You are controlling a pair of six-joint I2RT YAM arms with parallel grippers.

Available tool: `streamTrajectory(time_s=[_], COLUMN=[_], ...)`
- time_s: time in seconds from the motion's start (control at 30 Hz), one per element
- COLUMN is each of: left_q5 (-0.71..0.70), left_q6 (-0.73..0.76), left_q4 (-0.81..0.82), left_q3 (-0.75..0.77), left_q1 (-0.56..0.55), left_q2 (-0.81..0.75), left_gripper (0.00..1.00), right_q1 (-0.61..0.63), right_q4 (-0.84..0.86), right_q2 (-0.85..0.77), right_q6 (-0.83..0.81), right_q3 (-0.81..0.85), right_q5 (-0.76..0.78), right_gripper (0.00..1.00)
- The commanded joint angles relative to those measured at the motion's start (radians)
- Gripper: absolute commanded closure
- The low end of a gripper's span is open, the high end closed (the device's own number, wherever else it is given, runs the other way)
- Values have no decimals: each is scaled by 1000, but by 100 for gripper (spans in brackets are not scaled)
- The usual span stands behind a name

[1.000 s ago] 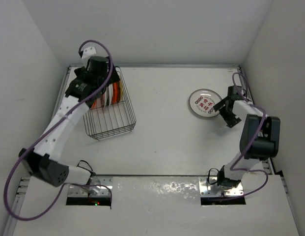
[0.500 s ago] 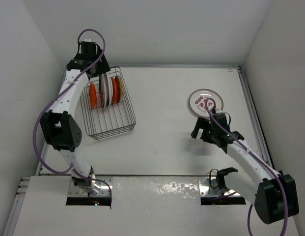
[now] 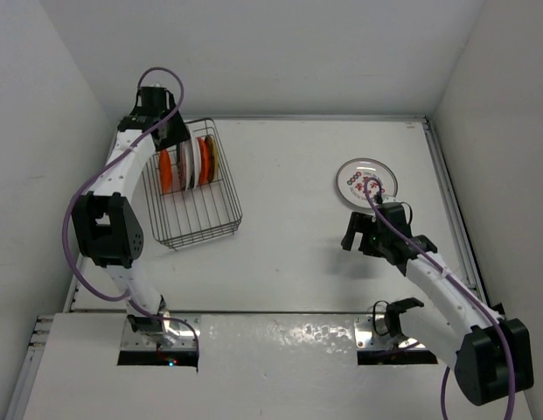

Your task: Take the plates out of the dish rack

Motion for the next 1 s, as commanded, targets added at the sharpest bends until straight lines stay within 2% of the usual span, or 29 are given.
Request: streamTrajectory(time_s=[0.0, 0.1, 0.13, 0.3, 0.37, 0.57, 0.63, 0.67, 0.97], left_q5=[60, 82, 91, 95, 106, 114, 109, 106, 16], left_q6=[-8, -14, -14, -20, -23, -23, -19, -17, 52], left_q4=[83, 97, 104, 121, 132, 135, 115, 108, 43], left_q3=[-13, -26, -27, -50, -60, -49, -32, -27, 91], left_q1=[21, 24, 24, 24, 24, 24, 24, 24, 24], left_q2=[-47, -35, -29, -14, -11, 6, 11, 5, -102], left_gripper=[53, 58, 64, 69, 75, 79, 98, 100, 100], right_q1=[8, 8, 10, 8, 10, 8, 10, 10, 10], right_q4=[-1, -5, -7, -24, -30, -57, -67, -70, -108], right_q2=[-11, -16, -16, -19, -27, -48, -53, -57, -82], right_q6=[-8, -8, -8, -11, -13, -13, -14, -14, -16], right_q3=[46, 54, 57, 72, 77, 101, 107, 113, 158], right_q5=[1, 4, 4, 12, 16, 25, 31, 32, 36], right_gripper=[2, 3, 3, 3, 3, 3, 3, 3, 3])
